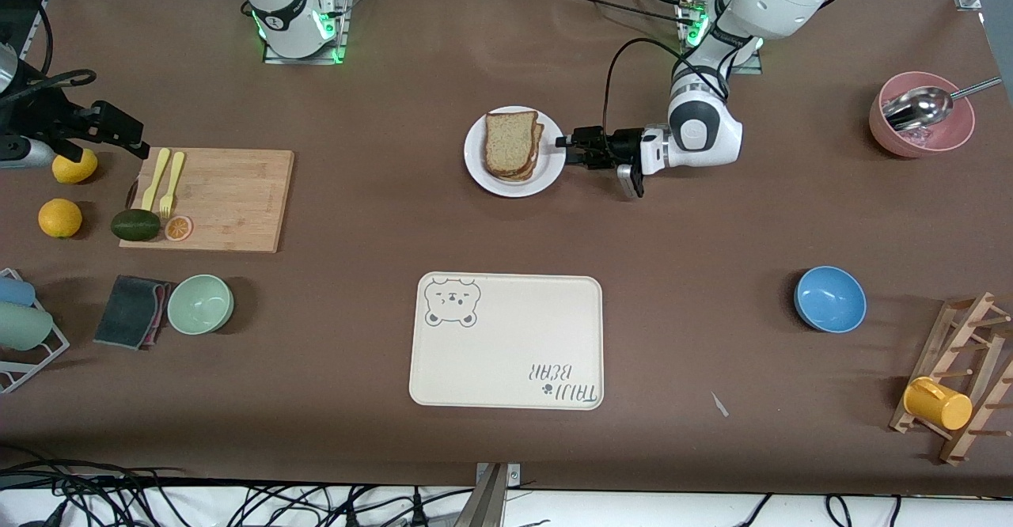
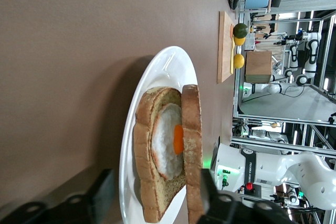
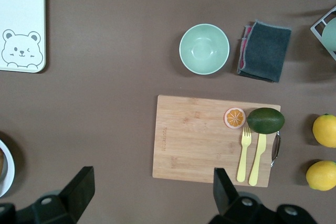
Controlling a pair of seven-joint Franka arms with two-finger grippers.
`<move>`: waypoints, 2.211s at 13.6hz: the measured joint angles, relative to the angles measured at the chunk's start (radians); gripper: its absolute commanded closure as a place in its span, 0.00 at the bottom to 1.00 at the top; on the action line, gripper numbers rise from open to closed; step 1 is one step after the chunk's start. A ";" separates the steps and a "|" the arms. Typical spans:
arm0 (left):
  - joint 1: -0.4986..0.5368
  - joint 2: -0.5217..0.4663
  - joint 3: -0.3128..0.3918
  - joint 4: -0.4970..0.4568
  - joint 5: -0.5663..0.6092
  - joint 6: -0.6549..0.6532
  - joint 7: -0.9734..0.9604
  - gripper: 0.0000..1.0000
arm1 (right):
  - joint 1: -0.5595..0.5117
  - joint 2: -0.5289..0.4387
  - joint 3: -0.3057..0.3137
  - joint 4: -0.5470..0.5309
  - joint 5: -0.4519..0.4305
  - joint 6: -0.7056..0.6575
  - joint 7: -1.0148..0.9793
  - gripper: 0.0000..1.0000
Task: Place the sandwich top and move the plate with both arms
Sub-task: 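Move the left gripper to the plate rim and grasp it, then slide the plate with the left gripper onto the bear tray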
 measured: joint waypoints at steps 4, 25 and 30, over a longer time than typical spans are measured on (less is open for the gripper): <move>-0.019 0.006 0.000 0.002 -0.017 0.032 0.006 0.37 | 0.000 0.000 0.000 0.000 0.000 0.000 0.000 0.00; -0.063 0.068 0.000 0.037 -0.063 0.078 0.063 1.00 | 0.000 0.001 0.000 0.000 0.000 0.000 0.000 0.00; -0.054 0.059 0.002 0.066 -0.066 0.078 0.041 1.00 | 0.000 0.001 0.000 0.000 0.000 0.000 0.000 0.00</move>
